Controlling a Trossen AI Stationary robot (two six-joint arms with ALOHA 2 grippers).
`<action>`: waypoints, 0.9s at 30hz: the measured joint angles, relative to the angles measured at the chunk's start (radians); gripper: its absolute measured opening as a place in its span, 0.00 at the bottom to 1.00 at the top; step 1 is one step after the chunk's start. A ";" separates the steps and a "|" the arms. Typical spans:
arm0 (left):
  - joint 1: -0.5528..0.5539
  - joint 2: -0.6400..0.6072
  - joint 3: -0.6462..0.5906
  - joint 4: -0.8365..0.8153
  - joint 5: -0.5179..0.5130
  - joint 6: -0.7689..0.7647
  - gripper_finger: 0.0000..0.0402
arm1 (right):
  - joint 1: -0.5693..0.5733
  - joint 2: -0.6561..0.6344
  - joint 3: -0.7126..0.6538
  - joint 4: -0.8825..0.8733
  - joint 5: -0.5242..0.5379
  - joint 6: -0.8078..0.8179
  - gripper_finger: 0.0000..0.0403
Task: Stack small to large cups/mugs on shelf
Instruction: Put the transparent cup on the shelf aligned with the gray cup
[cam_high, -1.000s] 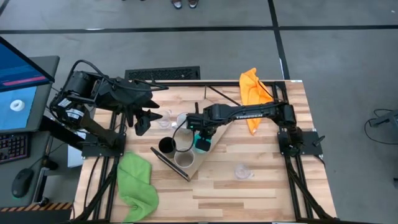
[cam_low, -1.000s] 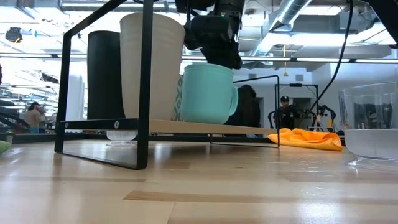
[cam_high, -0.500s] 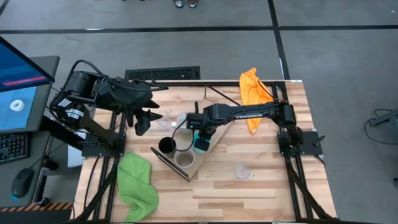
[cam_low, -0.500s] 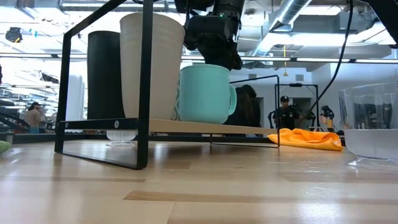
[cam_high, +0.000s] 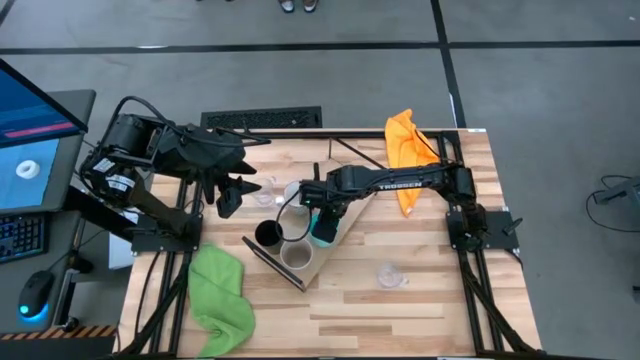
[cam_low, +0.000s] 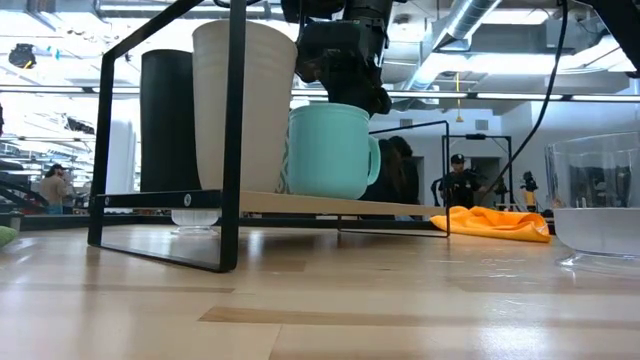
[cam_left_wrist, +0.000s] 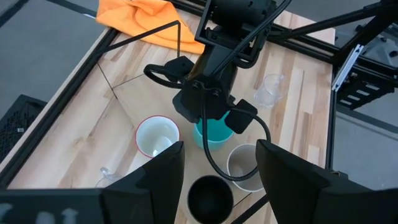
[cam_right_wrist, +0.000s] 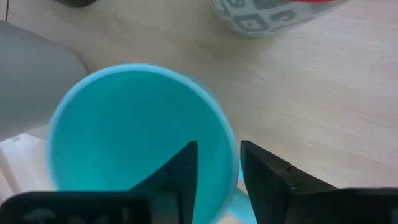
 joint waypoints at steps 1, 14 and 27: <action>0.000 0.000 0.000 0.000 0.000 0.000 0.47 | 0.000 -0.002 0.000 -0.001 -0.002 0.000 0.35; 0.056 0.000 0.000 0.000 -0.018 0.016 0.47 | -0.022 -0.065 0.100 -0.046 -0.013 0.000 0.42; 0.416 -0.001 -0.149 0.002 -0.008 0.051 0.47 | -0.013 -0.304 0.209 -0.146 -0.028 0.072 0.41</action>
